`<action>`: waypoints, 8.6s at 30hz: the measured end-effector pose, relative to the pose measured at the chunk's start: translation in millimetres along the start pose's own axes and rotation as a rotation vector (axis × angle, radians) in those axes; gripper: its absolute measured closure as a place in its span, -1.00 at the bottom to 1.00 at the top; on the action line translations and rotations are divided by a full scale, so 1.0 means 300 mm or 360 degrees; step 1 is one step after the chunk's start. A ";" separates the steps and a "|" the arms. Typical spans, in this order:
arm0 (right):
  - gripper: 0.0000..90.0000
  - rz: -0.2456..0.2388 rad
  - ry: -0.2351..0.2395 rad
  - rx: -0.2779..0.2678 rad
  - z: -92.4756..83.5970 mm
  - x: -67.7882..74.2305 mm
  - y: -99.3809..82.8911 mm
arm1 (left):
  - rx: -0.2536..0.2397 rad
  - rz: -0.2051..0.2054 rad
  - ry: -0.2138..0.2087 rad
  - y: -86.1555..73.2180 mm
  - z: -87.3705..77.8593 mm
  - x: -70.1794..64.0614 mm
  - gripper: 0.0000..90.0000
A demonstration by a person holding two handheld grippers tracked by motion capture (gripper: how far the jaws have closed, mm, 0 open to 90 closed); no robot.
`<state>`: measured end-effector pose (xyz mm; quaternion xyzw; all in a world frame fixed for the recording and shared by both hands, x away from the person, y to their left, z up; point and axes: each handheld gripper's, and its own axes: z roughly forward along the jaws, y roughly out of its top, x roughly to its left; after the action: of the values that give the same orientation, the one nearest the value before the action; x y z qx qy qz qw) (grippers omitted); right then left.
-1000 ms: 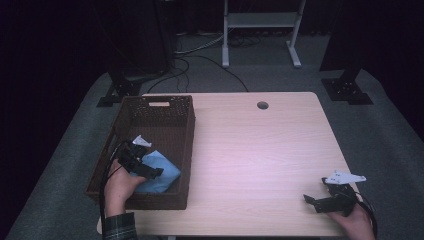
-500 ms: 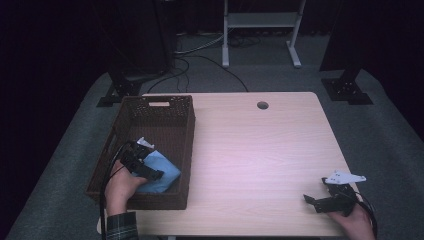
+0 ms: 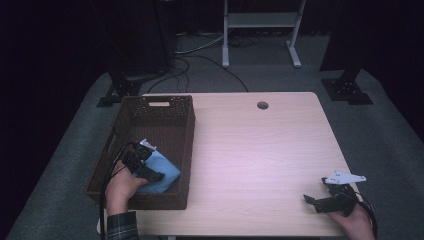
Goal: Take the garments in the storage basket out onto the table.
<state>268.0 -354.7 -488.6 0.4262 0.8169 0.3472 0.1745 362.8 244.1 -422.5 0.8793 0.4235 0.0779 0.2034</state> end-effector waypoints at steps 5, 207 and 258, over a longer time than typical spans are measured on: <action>-0.96 0.0000 0.0000 0.0000 0.000 0.000 0.000 | 0.0018 0.0004 -0.0006 0.001 0.005 -0.002 -1.00; -0.96 -0.0009 0.0010 0.0001 -0.001 0.001 0.000 | -0.1443 0.0109 -0.0386 0.195 -0.269 -0.336 0.31; -0.96 -0.0012 0.0011 0.0001 -0.001 0.001 0.000 | -0.1264 0.0233 -0.0405 0.317 -0.025 -0.587 0.31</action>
<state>267.7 -354.6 -488.6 0.4220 0.8192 0.3479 0.1729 317.5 56.6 -369.2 0.7630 0.2685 0.1399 0.5711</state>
